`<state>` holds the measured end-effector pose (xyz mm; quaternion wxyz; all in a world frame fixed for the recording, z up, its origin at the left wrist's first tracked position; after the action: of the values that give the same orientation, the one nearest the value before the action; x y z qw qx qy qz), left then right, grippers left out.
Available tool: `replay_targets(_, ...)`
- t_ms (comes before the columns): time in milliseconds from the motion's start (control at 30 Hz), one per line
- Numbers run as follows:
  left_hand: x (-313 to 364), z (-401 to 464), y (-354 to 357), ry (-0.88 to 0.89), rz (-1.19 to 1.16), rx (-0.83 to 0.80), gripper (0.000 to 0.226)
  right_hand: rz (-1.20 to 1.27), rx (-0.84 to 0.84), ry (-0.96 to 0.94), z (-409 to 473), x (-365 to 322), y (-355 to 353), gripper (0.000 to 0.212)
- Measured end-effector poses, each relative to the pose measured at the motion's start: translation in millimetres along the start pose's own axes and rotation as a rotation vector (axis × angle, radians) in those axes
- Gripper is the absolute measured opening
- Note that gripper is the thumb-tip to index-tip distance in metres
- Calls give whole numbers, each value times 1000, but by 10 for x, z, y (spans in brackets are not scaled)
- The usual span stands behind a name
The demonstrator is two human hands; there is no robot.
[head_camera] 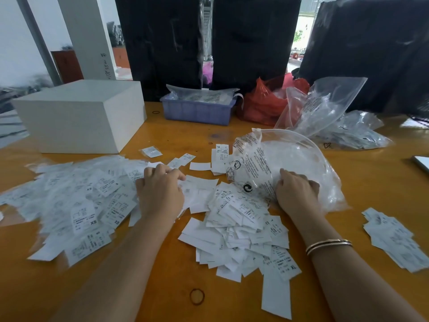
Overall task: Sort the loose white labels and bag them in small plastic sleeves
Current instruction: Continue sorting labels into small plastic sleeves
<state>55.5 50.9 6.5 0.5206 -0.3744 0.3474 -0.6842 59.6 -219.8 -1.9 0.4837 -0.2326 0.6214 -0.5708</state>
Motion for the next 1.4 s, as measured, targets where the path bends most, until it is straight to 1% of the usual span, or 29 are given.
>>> replay_targets(33,19,-1,5,30,-19,27,26,-16,5,-12,0,-9,0,28)
replay_targets(133,130,3,17,171,-179,113,23,50,51,8,20,10,-1,41)
replay_targets(167,181,2,17,232,-243,120,22,94,65,25,31,21,2,41)
replay_targets(267,314,-28,24,385,-409,78,22,225,116,49,58,40,-4,35)
replay_targets(333,365,-53,30,418,-487,39,22,297,190,16,60,30,-20,33)
replay_targets(400,404,-73,28,423,-544,10,22,402,215,30,51,32,-40,34)
replay_targets(467,437,-88,21,429,-562,-15,22,439,183,66,67,47,-25,35)
replay_targets(600,463,-100,16,432,-574,-50,22,355,103,91,78,55,14,34)
replay_targets(667,461,-99,16,433,-578,-51,21,332,93,111,63,54,2,32)
replay_targets(767,466,-100,22,440,-581,-51,21,287,36,158,46,68,-3,37)
replay_targets(800,467,-99,23,442,-583,-49,21,276,25,168,42,72,-2,35)
replay_targets(900,467,-100,28,443,-587,-46,21,312,89,154,34,83,-14,17)
replay_targets(933,465,-99,27,445,-589,-42,21,325,122,144,35,86,-23,15)
replay_targets(1100,463,-94,25,454,-594,-32,21,330,194,77,33,61,-45,33)
replay_targets(1233,459,-80,33,462,-576,-26,22,455,245,63,14,44,-81,37)
replay_targets(1333,461,-67,23,458,-602,-10,20,556,367,-71,-91,-54,-168,31)
replay_targets(1400,465,-65,8,418,-709,-26,18,641,364,-226,-225,-175,-219,28)
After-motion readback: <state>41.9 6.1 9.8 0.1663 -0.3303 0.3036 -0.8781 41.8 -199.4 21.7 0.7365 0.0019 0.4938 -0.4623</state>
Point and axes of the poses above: each hand's wrist, its own z-axis towards the middle knuckle, its own y-axis out of the palm, x = y × z, the point moved 3 cm from there along z, towards the middle knuckle, and after that the axes turned 13 degrees about y, right-handed, at the moved point
